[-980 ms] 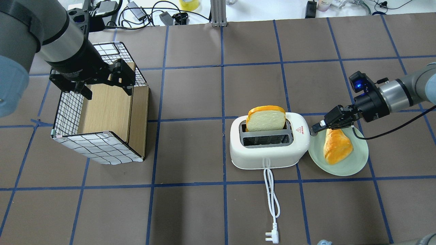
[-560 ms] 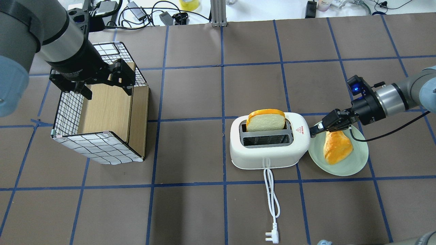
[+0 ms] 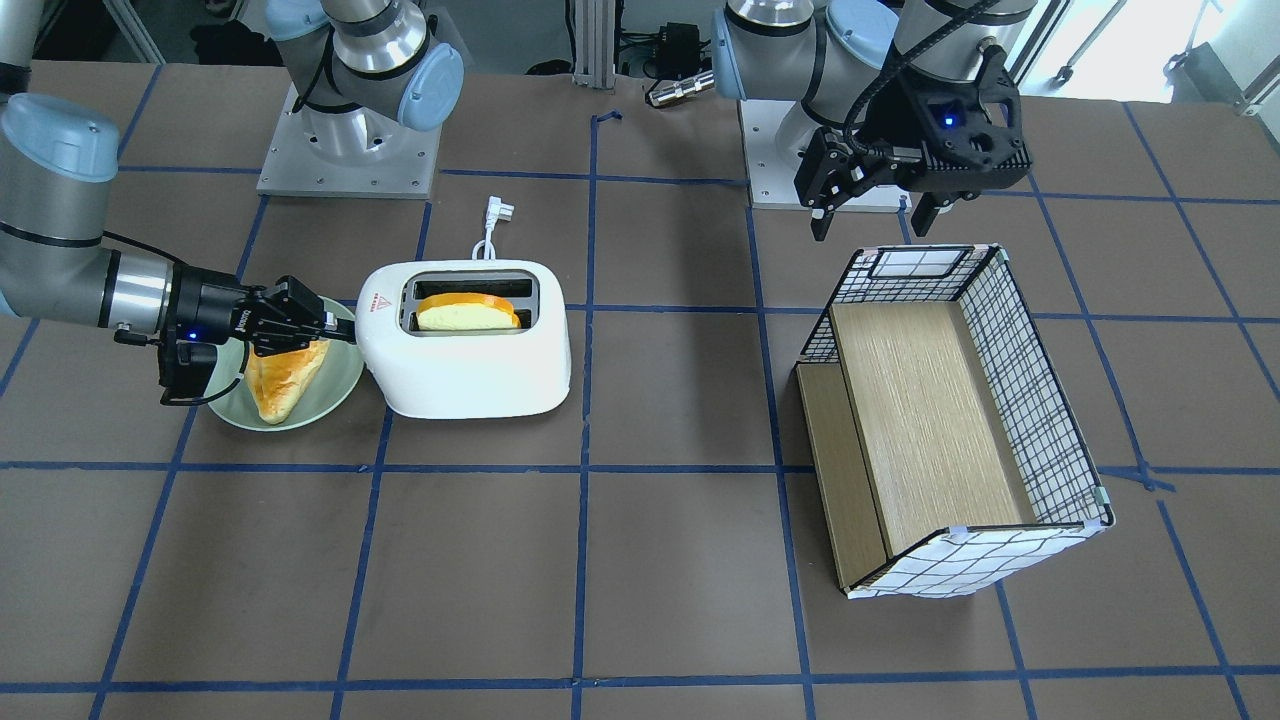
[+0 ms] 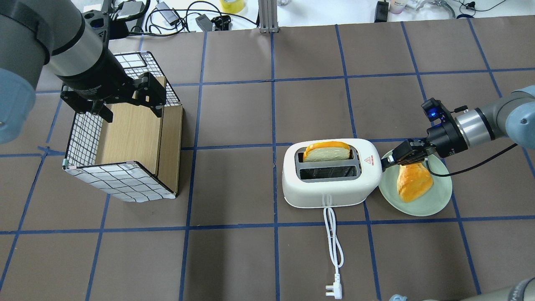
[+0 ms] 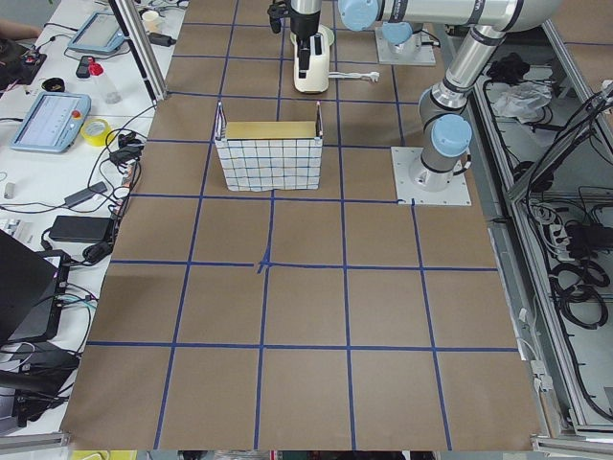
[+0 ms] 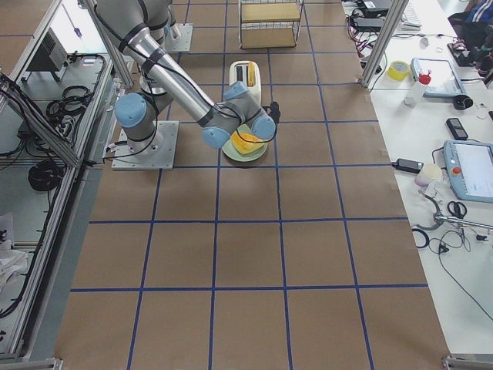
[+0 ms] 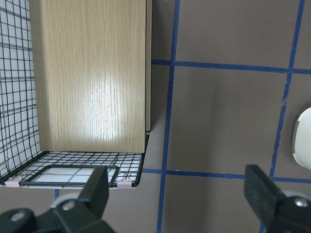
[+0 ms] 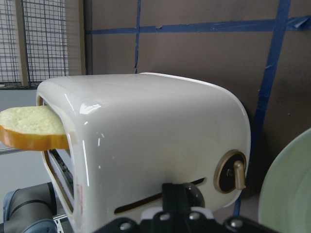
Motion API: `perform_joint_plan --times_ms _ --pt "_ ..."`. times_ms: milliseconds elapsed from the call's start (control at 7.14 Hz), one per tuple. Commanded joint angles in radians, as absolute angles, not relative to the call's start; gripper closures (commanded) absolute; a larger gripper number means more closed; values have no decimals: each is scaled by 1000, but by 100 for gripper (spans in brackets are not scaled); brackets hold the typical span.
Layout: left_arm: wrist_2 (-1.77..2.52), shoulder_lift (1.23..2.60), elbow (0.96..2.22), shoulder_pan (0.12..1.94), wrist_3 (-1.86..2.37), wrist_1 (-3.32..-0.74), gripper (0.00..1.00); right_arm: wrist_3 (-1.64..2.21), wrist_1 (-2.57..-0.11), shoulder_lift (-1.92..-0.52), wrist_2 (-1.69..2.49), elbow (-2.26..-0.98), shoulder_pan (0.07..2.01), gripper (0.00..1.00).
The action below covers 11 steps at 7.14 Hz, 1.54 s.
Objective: Press toaster with right arm
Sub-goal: 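Push the toaster lever down with the right gripper, then lift the right gripper off the lever and back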
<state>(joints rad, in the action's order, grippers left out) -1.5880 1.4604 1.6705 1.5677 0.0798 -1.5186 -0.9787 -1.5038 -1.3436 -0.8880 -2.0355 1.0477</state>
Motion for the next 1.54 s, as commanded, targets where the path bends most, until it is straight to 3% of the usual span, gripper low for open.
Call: perform_joint_plan --times_ms 0,420,700,1400 --pt "-1588 1460 1671 1568 80 -1519 0 -976 -1546 -1342 -894 -2060 1048 100" --pt "-1589 1460 1671 1568 80 -1519 0 -752 -1535 -1379 -896 -2040 1049 100" --pt "-1588 1460 1671 1568 80 -1519 0 -539 -1525 -1486 -922 -2002 1058 100" --pt "-1588 1460 1671 1568 80 -1519 0 -83 -1442 -1529 -1194 -1619 1249 100"
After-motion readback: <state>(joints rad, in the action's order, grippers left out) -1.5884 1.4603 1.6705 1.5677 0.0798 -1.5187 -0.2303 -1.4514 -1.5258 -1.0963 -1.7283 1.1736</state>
